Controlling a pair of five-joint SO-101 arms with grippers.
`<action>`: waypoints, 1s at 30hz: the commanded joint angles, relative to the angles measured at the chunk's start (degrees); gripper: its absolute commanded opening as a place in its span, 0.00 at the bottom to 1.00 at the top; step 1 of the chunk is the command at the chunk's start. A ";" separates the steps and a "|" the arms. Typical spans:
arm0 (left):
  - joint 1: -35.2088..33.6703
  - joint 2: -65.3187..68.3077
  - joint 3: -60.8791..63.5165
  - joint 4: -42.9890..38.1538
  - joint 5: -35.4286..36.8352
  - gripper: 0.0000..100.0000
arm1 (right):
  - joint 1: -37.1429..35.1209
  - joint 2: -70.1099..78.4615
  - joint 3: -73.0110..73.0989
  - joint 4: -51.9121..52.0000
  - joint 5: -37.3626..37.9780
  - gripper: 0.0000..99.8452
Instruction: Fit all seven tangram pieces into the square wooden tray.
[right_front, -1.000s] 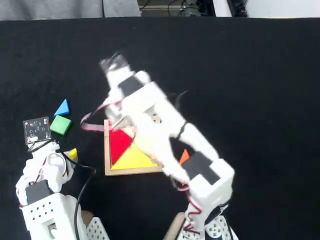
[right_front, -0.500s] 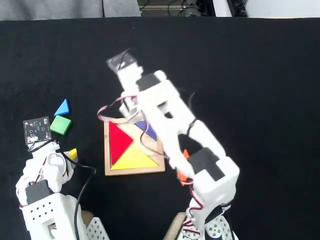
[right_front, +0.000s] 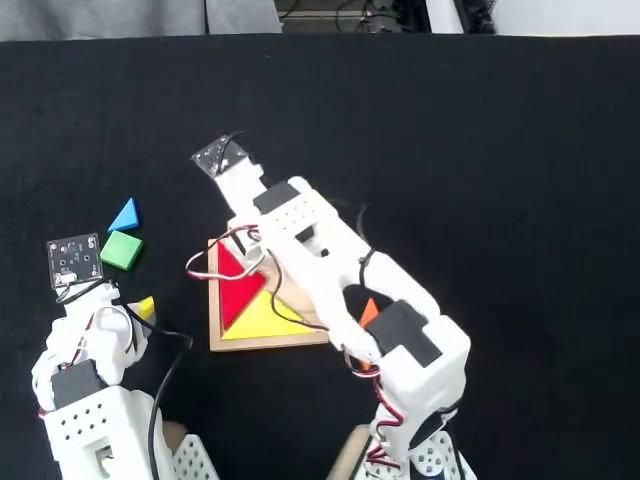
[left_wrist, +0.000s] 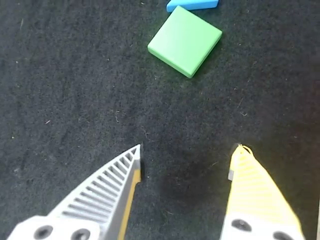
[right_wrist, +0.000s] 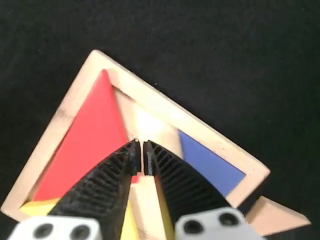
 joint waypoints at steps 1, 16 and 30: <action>0.57 -0.44 -0.40 -0.79 -0.18 0.28 | -3.87 0.22 -0.48 -0.35 0.70 0.01; 0.57 -0.44 -0.40 -0.79 -0.18 0.28 | -1.23 -4.79 -1.63 2.46 0.44 0.01; 0.57 -0.44 -0.40 -0.79 -0.18 0.28 | -1.93 2.51 0.22 -7.47 4.66 0.01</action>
